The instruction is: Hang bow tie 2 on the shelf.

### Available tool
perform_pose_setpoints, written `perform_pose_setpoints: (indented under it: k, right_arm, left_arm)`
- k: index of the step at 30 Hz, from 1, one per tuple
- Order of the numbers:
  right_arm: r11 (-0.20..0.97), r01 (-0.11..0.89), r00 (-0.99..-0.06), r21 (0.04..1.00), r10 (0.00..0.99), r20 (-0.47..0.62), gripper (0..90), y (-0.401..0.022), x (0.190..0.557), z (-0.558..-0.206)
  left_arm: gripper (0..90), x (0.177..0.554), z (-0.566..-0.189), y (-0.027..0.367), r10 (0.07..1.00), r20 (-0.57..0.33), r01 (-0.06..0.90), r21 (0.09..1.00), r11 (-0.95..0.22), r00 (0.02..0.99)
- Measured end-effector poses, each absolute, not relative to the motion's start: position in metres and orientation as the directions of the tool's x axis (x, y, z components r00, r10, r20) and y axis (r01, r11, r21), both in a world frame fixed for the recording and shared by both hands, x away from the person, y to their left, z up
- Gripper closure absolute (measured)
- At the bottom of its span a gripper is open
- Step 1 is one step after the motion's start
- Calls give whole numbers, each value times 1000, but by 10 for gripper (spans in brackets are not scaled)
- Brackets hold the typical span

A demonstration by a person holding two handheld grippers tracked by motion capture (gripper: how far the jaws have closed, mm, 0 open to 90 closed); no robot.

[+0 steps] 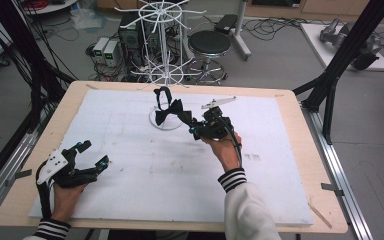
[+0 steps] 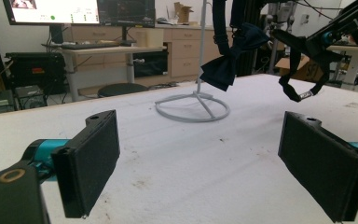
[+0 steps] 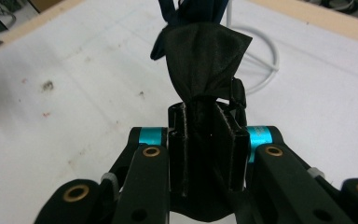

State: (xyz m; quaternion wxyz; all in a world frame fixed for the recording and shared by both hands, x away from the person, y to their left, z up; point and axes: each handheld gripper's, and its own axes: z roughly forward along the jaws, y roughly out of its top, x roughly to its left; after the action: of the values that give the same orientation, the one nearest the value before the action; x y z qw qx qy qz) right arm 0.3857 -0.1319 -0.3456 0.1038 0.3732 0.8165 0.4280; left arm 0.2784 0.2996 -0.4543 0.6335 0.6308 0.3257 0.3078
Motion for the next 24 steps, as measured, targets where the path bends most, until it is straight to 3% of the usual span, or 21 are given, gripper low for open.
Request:
perform_pose_setpoints:
  k: [24]
  right_arm:
    - [196, 399, -726, 896, 664, 178, 765, -153, 377, -318]
  left_arm:
    - [129, 278, -454, 299, 801, -27, 21, 1000, 18, 598]
